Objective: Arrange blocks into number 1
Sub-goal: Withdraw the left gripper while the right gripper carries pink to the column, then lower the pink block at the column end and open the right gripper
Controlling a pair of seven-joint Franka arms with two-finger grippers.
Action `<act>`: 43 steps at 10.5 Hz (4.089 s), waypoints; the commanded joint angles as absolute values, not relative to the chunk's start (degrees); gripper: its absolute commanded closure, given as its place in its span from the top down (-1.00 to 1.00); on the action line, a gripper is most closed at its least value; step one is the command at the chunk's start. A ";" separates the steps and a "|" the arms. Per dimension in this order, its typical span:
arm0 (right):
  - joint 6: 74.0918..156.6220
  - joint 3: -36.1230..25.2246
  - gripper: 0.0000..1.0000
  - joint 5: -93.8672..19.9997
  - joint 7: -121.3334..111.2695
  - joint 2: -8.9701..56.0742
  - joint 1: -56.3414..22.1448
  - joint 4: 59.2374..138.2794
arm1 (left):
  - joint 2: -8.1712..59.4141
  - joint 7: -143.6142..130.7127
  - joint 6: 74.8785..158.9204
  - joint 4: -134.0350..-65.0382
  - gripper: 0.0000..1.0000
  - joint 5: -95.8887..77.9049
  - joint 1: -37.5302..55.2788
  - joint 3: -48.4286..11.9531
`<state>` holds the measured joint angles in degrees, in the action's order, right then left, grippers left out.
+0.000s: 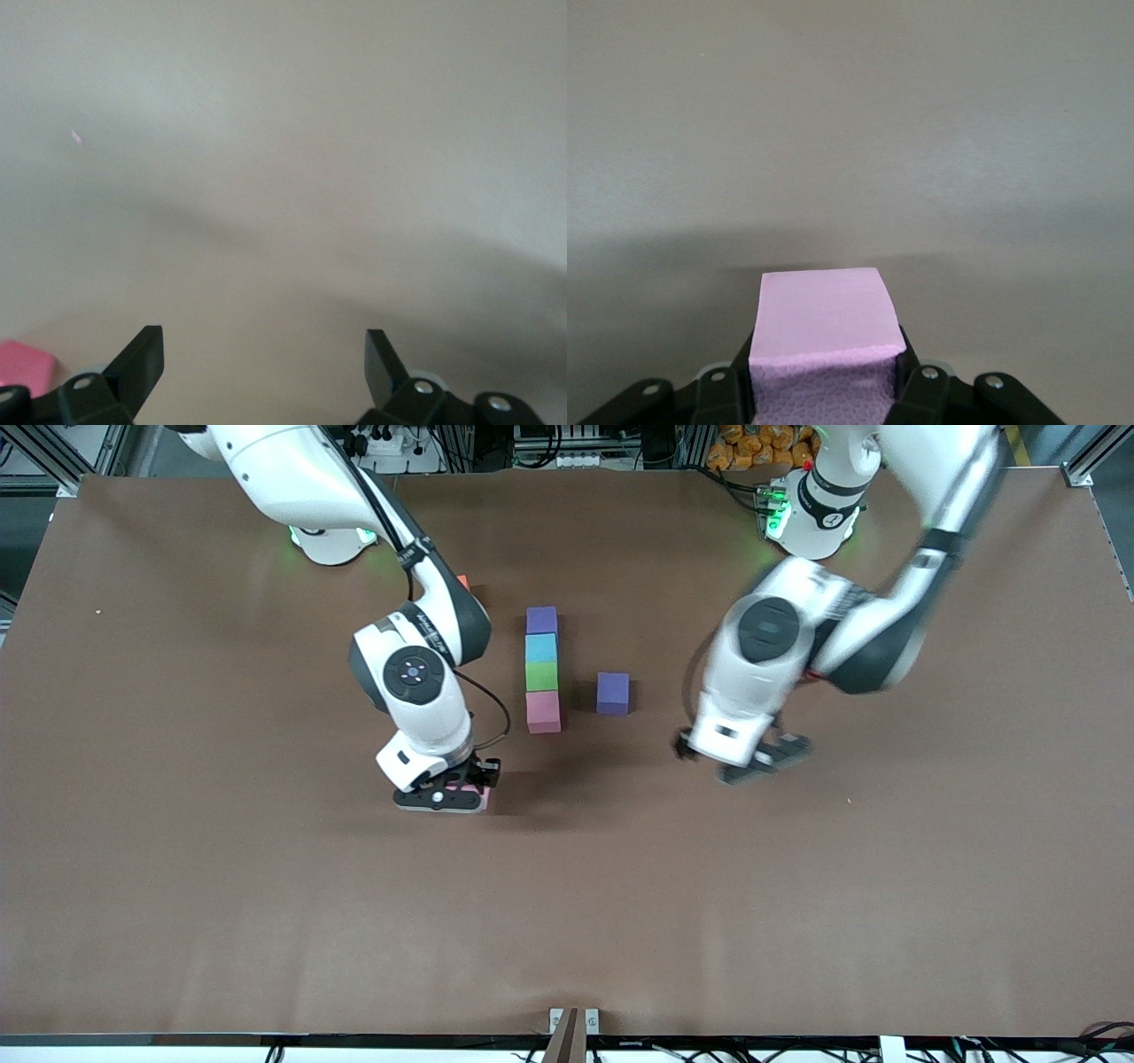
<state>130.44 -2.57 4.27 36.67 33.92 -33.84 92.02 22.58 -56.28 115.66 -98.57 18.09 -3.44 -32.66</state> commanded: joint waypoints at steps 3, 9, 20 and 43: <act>129.55 -2.20 -0.10 0.89 36.91 37.88 -38.05 87.19 | 19.18 -49.67 113.92 -100.53 1.00 16.96 -9.40 -33.31; 133.68 -2.20 -0.10 -2.81 37.53 41.57 -43.15 87.62 | 4.69 -28.61 113.38 -112.13 1.00 6.98 -8.84 -23.70; 132.80 -2.11 -0.10 -2.90 38.32 39.99 -44.91 92.55 | 0.08 -10.75 91.63 -90.39 1.00 -0.09 0.79 -6.33; 114.81 -1.23 1.00 -2.64 31.94 12.86 -24.82 94.84 | -0.70 -2.02 86.22 -84.90 1.00 -1.32 1.32 -7.38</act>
<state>118.39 -2.26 -2.23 35.87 19.19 -30.09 93.42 -0.83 -3.21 87.47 -85.96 0.04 1.29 -7.33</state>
